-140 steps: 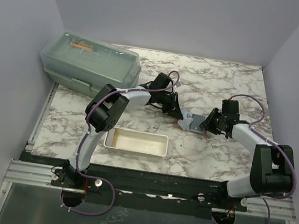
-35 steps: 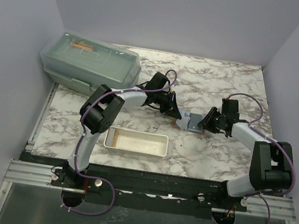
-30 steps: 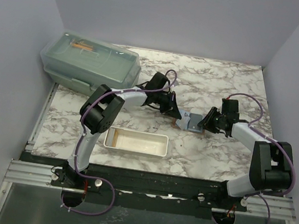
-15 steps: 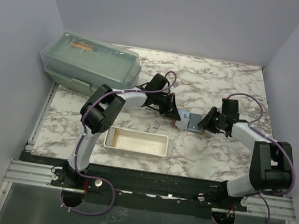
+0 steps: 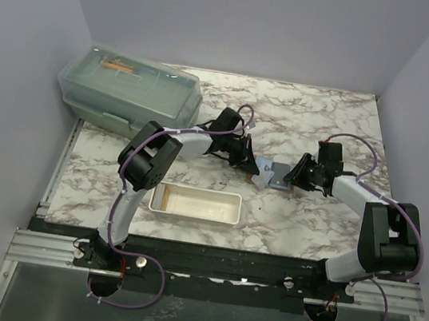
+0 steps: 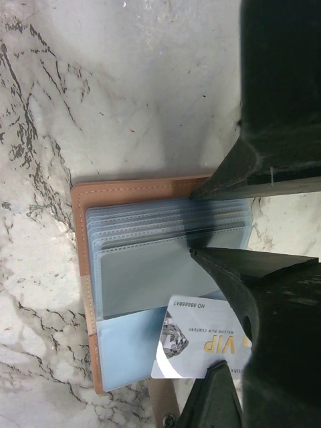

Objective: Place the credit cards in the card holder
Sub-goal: Insert the credit card into the card holder.

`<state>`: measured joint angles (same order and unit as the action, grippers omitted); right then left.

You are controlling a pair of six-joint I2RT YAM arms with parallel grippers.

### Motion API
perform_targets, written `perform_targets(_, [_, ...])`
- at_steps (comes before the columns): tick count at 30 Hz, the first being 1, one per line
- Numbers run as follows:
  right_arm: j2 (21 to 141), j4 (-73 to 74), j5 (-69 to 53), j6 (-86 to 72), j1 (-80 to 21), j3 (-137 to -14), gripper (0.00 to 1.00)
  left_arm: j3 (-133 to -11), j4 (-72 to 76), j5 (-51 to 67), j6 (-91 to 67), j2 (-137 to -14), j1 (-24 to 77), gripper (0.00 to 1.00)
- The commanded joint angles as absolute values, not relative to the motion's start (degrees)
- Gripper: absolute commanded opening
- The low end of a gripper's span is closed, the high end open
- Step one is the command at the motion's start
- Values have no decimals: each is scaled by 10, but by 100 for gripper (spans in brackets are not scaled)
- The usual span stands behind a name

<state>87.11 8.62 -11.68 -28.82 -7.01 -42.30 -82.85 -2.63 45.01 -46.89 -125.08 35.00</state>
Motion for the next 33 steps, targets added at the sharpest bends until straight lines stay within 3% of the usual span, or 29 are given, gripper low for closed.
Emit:
perform_targets(1, [888, 108, -135, -279, -73, -407, 33, -848, -15, 443, -476, -1274, 353, 0])
perform_targets(12, [884, 107, -141, -280, -73, -408, 33, -846, 75, 408, -548, -1294, 347, 0])
perform_targets(33, [892, 105, -152, -283, -73, -410, 33, -844, 113, 381, -559, -1311, 344, 0])
